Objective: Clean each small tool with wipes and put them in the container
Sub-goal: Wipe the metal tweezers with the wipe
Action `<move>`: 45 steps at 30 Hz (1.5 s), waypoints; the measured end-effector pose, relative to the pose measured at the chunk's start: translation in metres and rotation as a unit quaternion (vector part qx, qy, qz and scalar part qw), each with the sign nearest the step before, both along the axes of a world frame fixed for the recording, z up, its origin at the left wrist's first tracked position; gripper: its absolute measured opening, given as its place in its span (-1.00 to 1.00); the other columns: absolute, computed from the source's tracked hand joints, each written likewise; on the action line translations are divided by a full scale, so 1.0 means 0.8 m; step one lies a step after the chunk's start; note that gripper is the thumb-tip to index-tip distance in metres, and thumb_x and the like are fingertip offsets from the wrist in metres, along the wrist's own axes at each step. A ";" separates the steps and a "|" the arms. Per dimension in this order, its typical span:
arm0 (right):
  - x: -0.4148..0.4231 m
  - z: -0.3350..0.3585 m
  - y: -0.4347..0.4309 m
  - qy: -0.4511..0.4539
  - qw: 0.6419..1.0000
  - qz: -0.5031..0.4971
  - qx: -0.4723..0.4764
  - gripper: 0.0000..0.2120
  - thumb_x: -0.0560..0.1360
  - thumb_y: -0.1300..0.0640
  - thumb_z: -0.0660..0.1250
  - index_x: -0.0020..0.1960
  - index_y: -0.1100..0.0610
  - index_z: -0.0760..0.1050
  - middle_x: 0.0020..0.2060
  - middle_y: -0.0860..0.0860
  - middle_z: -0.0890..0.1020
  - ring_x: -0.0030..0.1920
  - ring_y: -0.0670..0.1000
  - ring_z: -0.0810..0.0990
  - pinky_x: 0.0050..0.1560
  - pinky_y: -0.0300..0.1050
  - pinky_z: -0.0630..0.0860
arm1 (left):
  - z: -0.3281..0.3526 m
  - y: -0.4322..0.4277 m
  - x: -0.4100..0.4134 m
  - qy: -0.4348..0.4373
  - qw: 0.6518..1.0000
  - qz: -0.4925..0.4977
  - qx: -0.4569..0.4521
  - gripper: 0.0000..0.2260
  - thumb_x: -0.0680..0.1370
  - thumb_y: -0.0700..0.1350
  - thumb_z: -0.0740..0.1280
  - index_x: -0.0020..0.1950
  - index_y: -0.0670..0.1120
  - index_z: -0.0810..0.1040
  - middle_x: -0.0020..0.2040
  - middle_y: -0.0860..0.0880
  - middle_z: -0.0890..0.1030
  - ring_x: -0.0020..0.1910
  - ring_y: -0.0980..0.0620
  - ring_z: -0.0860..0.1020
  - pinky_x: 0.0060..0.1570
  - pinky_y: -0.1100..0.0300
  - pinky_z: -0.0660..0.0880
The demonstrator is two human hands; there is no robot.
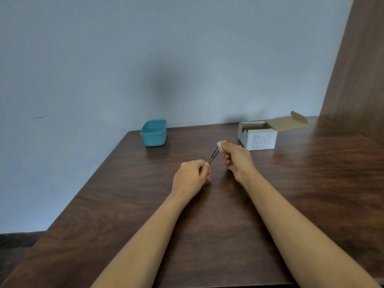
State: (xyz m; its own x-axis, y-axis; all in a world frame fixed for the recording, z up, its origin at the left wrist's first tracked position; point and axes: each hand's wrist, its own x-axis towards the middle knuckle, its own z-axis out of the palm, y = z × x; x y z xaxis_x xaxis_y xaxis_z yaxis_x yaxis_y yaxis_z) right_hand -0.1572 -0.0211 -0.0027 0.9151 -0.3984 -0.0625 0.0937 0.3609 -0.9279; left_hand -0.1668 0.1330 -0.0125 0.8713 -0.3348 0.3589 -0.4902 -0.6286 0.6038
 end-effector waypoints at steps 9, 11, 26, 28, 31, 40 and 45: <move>0.004 -0.002 -0.001 -0.001 1.000 0.014 0.017 -0.91 0.46 0.14 0.43 -0.18 0.13 0.57 -0.38 -0.04 0.47 -0.49 -0.18 0.30 -0.53 -0.36 0.23 | 0.000 0.000 -0.001 -0.003 1.000 0.000 0.002 -0.75 0.62 -0.09 0.17 -0.18 -0.01 0.59 -0.33 0.09 0.64 -0.33 0.28 0.59 -0.19 0.29 0.53; 0.003 -0.002 0.000 -0.004 1.000 0.011 0.026 -0.88 0.43 0.12 0.47 -0.17 0.14 0.57 -0.37 -0.04 0.48 -0.51 -0.19 0.31 -0.54 -0.36 0.24 | 0.000 0.000 -0.001 -0.001 1.000 -0.002 0.002 -0.75 0.62 -0.09 0.17 -0.17 -0.01 0.59 -0.33 0.08 0.64 -0.33 0.28 0.59 -0.18 0.27 0.54; 0.005 -0.004 0.002 0.007 1.000 0.013 -0.013 -0.91 0.55 0.23 0.28 -0.06 0.16 0.57 -0.37 -0.04 0.44 -0.42 -0.15 0.31 -0.49 -0.36 0.23 | 0.000 -0.002 -0.001 0.000 1.000 0.001 -0.002 -0.73 0.61 -0.07 0.16 -0.21 0.02 0.58 -0.37 0.10 0.63 -0.33 0.25 0.60 -0.13 0.12 0.59; 0.004 -0.004 0.002 0.002 1.000 0.017 -0.009 -0.94 0.53 0.20 0.33 -0.08 0.16 0.57 -0.37 -0.04 0.44 -0.43 -0.15 0.31 -0.48 -0.35 0.23 | 0.000 -0.001 -0.001 -0.002 1.000 0.002 -0.001 -0.73 0.61 -0.08 0.16 -0.21 0.02 0.58 -0.36 0.10 0.63 -0.33 0.27 0.59 -0.14 0.16 0.58; 0.002 -0.002 0.003 -0.009 1.000 0.021 0.005 -0.93 0.47 0.14 0.43 -0.14 0.12 0.57 -0.39 -0.07 0.49 -0.44 -0.16 0.32 -0.48 -0.36 0.25 | 0.000 0.000 -0.001 -0.004 1.000 0.001 -0.001 -0.73 0.61 -0.08 0.16 -0.20 0.01 0.58 -0.35 0.10 0.64 -0.33 0.28 0.58 -0.17 0.22 0.55; -0.001 0.001 0.004 0.000 1.000 0.020 0.003 -0.97 0.52 0.15 0.35 -0.08 0.10 0.56 -0.32 -0.05 0.51 -0.43 -0.14 0.31 -0.46 -0.33 0.25 | 0.000 -0.001 -0.001 -0.005 1.000 -0.002 0.001 -0.74 0.61 -0.07 0.17 -0.21 0.04 0.57 -0.35 0.10 0.64 -0.33 0.28 0.59 -0.17 0.22 0.55; 0.002 -0.001 0.003 0.001 1.000 0.027 -0.002 -0.88 0.53 0.24 0.31 -0.13 0.12 0.59 -0.37 -0.04 0.46 -0.43 -0.14 0.30 -0.50 -0.35 0.24 | 0.000 0.000 0.000 -0.006 1.000 0.003 0.007 -0.74 0.61 -0.07 0.17 -0.20 0.04 0.58 -0.35 0.11 0.64 -0.33 0.27 0.58 -0.17 0.22 0.56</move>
